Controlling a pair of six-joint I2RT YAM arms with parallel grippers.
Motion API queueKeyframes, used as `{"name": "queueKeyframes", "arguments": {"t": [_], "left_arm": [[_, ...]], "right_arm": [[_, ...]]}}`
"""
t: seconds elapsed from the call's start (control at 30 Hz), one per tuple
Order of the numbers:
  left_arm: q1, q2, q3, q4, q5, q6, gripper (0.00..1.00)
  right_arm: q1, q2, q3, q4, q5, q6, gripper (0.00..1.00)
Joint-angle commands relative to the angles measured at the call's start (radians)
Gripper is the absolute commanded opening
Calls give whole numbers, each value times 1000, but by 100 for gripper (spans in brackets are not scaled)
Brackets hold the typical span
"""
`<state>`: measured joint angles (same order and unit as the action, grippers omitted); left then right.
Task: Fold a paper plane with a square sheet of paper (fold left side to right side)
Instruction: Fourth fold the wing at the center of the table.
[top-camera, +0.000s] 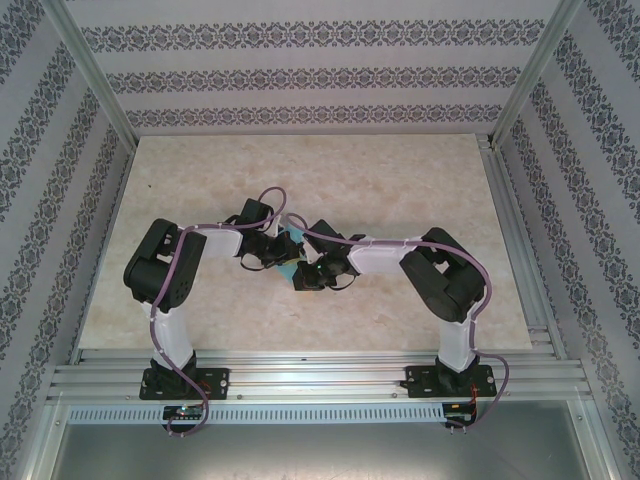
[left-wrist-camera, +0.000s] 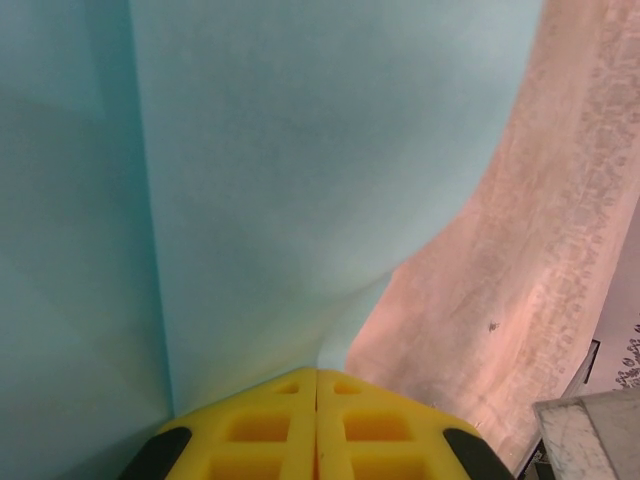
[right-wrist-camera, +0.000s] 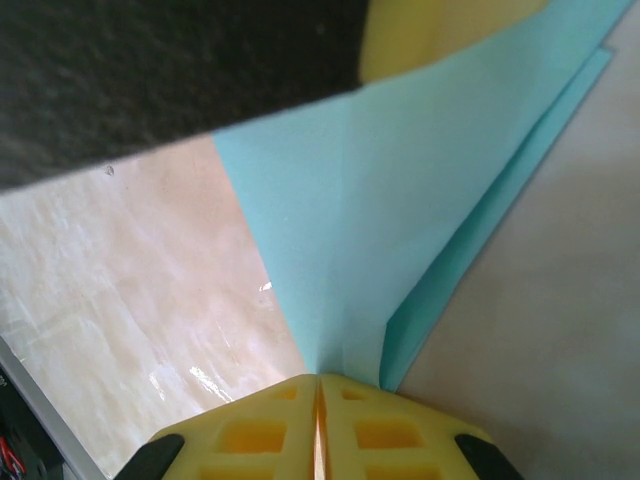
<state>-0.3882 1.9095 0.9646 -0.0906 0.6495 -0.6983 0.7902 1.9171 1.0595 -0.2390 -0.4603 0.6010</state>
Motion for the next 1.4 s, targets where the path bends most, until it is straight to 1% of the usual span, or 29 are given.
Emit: {"name": "queueKeyframes", "arguments": {"t": [0.0, 0.07, 0.17, 0.33, 0.53, 0.6, 1.0, 1.2, 1.37], "left_arm": [[23, 41, -46, 26, -126, 40, 6], [21, 36, -61, 40, -124, 35, 6], [17, 39, -73, 52, -119, 30, 7], [14, 43, -70, 49, -117, 30, 7], [13, 44, -61, 35, -119, 31, 7], [13, 46, -61, 36, -119, 31, 7], [13, 56, -47, 21, -122, 37, 7], [14, 57, -46, 14, -126, 39, 7], [13, 60, -46, 11, -132, 41, 7]], "right_arm": [[-36, -71, -59, -4, 10, -15, 11], [-61, -111, -62, 45, -19, -9, 11], [-69, -118, -46, 93, -36, -10, 10], [-60, -66, -20, 164, -23, -25, 9], [-40, 3, 13, 184, -7, -38, 9], [-40, 20, 18, 182, -4, -38, 9], [-26, 47, 10, 26, 72, -89, 10], [5, 40, -27, 31, 51, -79, 10], [33, 11, -90, 41, 64, -57, 10]]}}
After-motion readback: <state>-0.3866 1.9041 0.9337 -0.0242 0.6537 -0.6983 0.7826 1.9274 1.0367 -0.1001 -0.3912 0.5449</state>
